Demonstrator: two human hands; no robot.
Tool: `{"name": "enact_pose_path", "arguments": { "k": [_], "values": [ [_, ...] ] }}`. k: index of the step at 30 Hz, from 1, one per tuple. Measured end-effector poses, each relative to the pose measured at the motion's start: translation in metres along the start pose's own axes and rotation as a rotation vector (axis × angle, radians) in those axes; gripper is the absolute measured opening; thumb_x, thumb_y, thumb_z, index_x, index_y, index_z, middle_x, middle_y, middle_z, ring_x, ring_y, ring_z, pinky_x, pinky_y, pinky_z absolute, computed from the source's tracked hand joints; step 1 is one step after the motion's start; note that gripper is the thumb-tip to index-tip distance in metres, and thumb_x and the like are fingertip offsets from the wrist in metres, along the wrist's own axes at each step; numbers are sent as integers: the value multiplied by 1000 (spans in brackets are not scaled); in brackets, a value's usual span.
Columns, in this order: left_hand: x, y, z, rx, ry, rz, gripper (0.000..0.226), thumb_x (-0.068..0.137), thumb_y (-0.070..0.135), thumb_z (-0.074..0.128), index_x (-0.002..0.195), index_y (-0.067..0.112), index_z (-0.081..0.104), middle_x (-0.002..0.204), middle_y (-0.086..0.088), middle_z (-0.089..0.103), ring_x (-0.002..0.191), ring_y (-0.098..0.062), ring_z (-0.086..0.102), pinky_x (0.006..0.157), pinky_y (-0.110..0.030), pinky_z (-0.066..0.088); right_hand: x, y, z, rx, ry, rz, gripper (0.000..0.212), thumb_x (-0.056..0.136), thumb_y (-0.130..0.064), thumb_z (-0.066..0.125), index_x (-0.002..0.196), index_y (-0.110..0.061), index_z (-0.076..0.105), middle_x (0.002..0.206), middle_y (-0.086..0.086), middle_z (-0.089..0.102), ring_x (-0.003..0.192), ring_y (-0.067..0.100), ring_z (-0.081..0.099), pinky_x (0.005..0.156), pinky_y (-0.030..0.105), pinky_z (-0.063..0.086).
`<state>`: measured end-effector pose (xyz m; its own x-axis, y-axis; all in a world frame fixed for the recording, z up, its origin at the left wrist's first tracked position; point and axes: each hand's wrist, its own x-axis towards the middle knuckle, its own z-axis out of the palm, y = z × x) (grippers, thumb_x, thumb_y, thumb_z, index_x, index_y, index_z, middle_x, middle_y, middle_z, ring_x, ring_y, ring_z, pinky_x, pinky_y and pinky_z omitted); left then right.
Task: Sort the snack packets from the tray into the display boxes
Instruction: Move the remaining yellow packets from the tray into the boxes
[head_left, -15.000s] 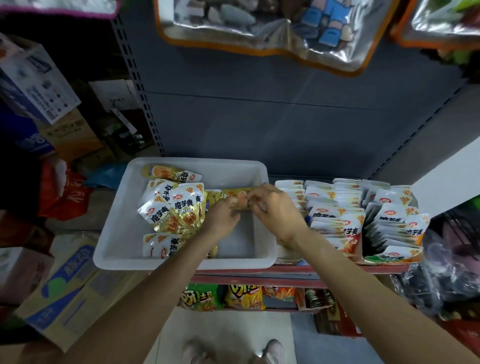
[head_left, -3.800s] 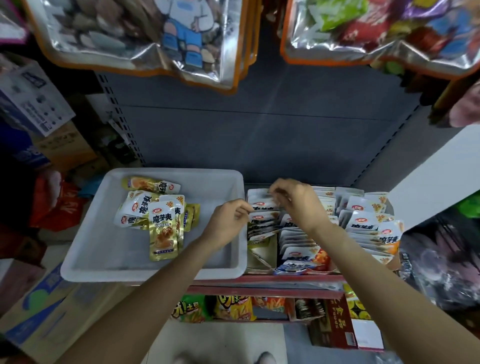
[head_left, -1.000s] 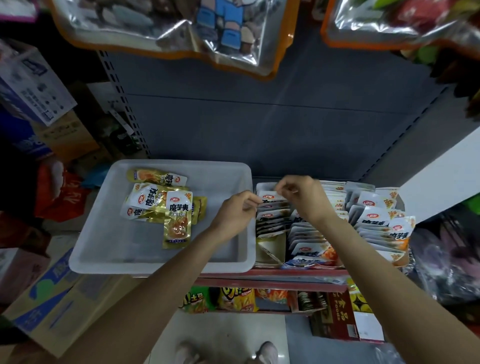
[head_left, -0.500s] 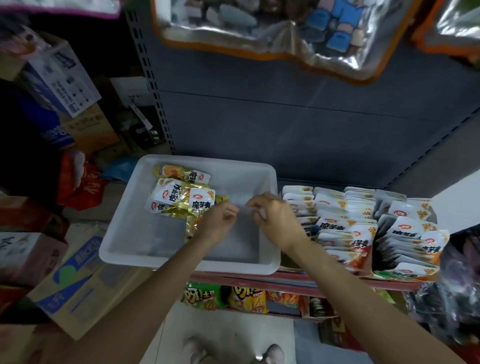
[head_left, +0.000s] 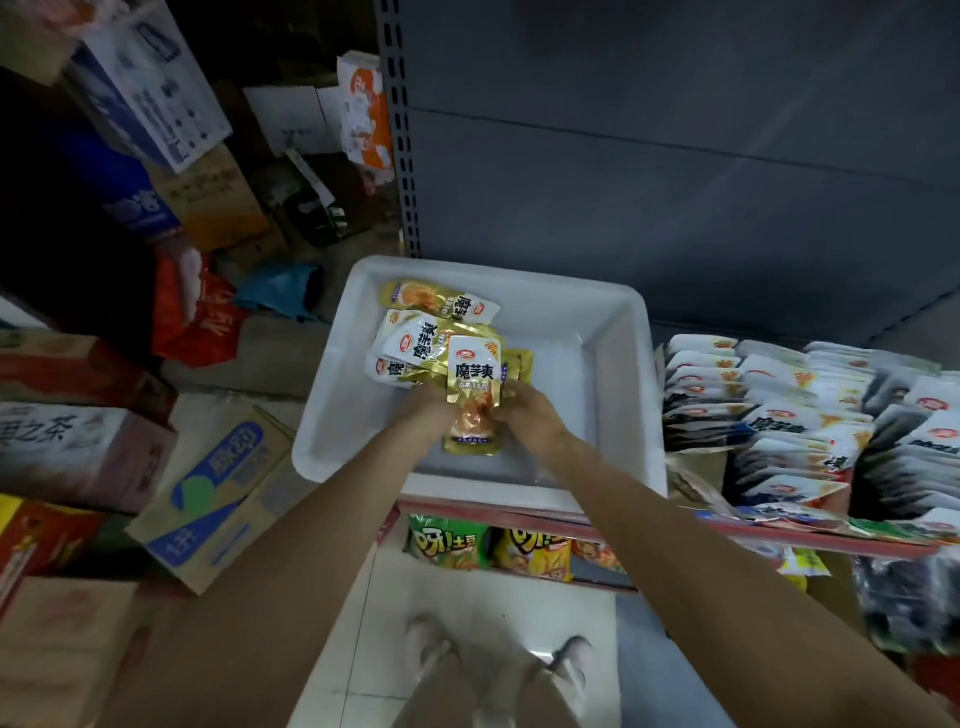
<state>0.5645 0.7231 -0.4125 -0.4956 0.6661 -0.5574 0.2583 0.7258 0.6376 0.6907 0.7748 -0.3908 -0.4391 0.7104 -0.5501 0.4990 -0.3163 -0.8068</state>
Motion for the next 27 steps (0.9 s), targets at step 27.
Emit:
{"name": "enact_pose_path", "arguments": {
  "k": [27],
  "values": [
    [-77, 133, 81, 32, -259, 584, 41, 92, 5, 50, 130, 18, 53, 125, -6, 59, 114, -17, 56, 82, -20, 42, -107, -32, -192, 428, 491, -598, 20, 89, 1, 56, 91, -17, 65, 88, -5, 71, 87, 14, 67, 76, 27, 53]
  ]
}}
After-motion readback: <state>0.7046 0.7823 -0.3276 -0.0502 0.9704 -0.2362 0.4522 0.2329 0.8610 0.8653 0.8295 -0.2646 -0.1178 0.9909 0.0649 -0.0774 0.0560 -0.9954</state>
